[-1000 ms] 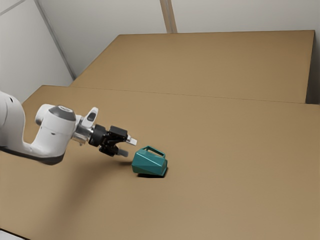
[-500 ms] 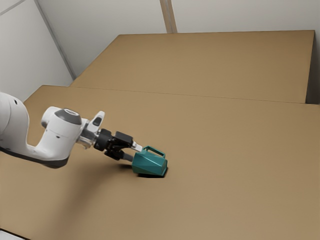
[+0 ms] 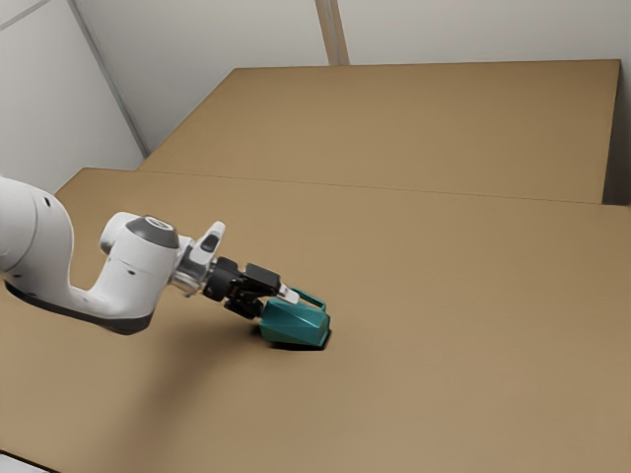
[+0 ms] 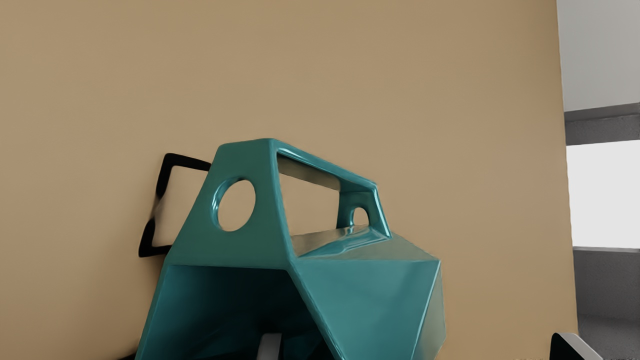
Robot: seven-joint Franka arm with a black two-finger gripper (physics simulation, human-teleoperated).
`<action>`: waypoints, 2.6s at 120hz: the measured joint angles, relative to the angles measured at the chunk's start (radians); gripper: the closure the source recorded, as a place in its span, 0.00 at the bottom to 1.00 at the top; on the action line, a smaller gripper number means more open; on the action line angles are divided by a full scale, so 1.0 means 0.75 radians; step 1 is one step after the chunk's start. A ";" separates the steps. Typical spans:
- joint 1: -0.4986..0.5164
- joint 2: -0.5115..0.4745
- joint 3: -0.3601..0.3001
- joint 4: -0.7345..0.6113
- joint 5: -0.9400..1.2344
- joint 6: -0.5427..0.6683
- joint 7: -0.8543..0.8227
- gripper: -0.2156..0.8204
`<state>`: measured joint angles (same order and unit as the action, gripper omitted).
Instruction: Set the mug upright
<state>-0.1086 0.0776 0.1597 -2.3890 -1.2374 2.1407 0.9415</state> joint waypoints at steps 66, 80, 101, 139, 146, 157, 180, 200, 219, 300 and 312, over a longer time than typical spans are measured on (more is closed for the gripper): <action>-0.015 -0.013 0.000 -0.001 -0.010 0.028 0.020 0.82; -0.023 -0.018 -0.003 0.001 -0.006 0.041 0.020 0.88; -0.051 -0.062 -0.004 0.002 0.000 0.057 0.019 0.93; -0.073 -0.129 -0.002 0.111 0.244 0.062 -0.022 0.95; -0.070 -0.130 -0.004 0.140 0.341 0.059 -0.042 0.96; -0.035 -0.129 -0.031 0.174 0.478 0.053 -0.074 0.96; 0.089 -0.137 -0.131 0.254 0.772 0.022 -0.160 0.96; 0.122 -0.147 -0.166 0.315 1.108 -0.021 -0.254 0.95; 0.078 -0.178 -0.172 0.303 1.343 -0.044 -0.357 0.96; -0.001 -0.293 -0.210 0.073 1.693 0.085 -0.805 0.96; -0.005 -0.290 -0.214 0.046 1.710 0.114 -0.861 0.96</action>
<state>-0.1124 -0.1396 -0.0005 -2.3548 0.0448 2.2263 0.2957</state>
